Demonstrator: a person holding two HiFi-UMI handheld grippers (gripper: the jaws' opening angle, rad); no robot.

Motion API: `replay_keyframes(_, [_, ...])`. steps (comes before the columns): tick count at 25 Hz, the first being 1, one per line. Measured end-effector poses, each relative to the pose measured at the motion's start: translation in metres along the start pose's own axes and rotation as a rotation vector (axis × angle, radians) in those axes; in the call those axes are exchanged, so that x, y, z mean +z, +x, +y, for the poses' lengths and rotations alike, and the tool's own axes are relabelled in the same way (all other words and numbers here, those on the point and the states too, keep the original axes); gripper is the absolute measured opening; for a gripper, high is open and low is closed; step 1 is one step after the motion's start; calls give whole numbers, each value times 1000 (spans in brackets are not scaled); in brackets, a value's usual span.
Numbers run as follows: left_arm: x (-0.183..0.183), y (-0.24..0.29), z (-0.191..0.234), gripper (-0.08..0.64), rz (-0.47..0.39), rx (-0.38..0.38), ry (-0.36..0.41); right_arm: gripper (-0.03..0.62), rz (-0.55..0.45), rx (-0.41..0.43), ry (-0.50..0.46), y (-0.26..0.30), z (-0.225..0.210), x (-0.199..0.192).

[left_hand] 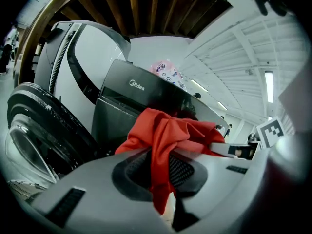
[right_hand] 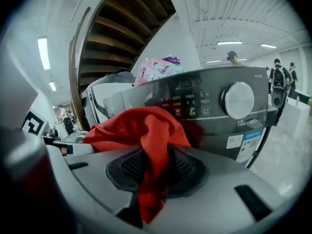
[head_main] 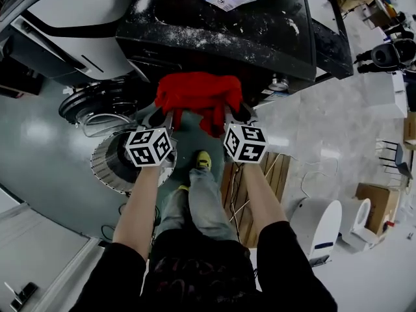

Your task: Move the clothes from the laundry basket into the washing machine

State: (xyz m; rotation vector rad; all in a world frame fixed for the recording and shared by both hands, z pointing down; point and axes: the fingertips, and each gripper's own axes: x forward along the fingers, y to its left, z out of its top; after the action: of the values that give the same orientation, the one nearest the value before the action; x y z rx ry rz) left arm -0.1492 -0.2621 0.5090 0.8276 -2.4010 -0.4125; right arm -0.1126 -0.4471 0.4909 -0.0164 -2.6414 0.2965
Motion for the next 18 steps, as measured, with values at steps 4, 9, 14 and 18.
replay_keyframes(4, [-24,20,13,58,17,12,-7,89,10,-5,26,18,-14,-25])
replay_keyframes(9, [-55,45,25,58,32,22,-11,89,24,-10,61,41,-32,-58])
replay_keyframes(14, [-84,69,42,58,49,33,-14,90,36,-12,79,65,-47,-88])
replay_keyframes(18, [-98,94,56,58,25,28,-20,89,6,-14,103,89,-58,-104])
